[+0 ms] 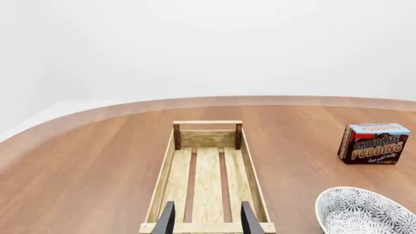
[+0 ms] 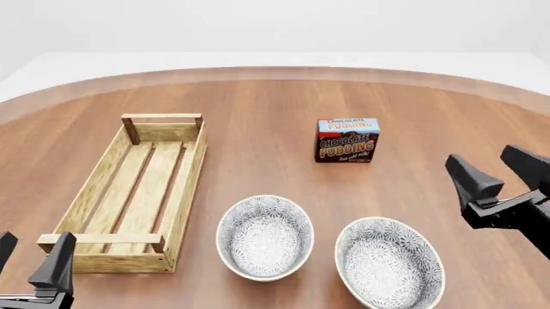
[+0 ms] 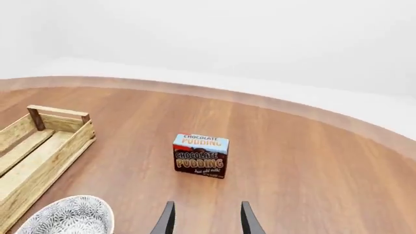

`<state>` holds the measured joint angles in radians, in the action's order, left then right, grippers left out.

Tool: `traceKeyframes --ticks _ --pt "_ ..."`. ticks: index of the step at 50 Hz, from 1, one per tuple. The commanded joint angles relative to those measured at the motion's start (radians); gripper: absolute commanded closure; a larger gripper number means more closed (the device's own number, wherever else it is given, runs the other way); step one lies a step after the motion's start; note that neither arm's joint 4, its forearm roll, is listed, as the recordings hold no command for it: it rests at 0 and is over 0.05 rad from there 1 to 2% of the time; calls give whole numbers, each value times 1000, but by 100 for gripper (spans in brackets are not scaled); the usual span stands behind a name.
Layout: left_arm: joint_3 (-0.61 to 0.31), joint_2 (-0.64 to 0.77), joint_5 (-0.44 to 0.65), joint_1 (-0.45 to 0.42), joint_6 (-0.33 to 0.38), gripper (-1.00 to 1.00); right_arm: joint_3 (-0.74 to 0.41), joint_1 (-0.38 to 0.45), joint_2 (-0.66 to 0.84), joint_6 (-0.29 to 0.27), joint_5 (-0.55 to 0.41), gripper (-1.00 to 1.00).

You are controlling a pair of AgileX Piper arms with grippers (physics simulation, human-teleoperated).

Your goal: Stack the left bowl on the right bowl and place them in the tray.

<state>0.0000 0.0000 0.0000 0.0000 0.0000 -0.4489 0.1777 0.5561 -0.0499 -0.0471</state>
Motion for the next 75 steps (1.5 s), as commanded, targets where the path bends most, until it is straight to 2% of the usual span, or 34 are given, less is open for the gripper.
traceKeyframes --ticks 1,7,11,17,21,22,25,26,28,31,34,35,38,48,75 --pt "0 0 0 0 0 -100 -336 168 337 -53 -127 -100" --pt "0 0 0 0 0 -100 -484 246 469 -49 -210 -100" --pt "0 0 0 0 0 -100 -562 271 569 -114 -260 -100" --pt "0 0 0 0 0 -100 -649 301 663 -148 -321 -100" --pt "0 0 0 0 0 -100 -688 350 738 -131 -359 -100" --pt "0 0 0 0 0 -100 -702 364 759 -112 -371 -100" --pt "0 0 0 0 0 -100 -714 384 795 -112 -391 -100" --pt "0 0 0 0 0 -100 -722 402 819 -90 -401 -100" --pt "0 0 0 0 0 -100 -727 416 847 -87 -410 -100" --pt "0 0 0 0 0 -100 -739 446 901 -53 -426 -100" --pt "0 0 0 0 0 -100 -748 436 930 -50 -429 -100" --pt "0 0 0 0 0 -100 -751 453 949 -26 -432 -100" --pt "0 0 0 0 0 -100 -752 465 993 -8 -433 -100" --pt "0 0 0 0 0 -100 -747 477 1074 25 -436 -100" --pt "0 0 0 0 0 -100 -705 450 1183 26 -377 -100"
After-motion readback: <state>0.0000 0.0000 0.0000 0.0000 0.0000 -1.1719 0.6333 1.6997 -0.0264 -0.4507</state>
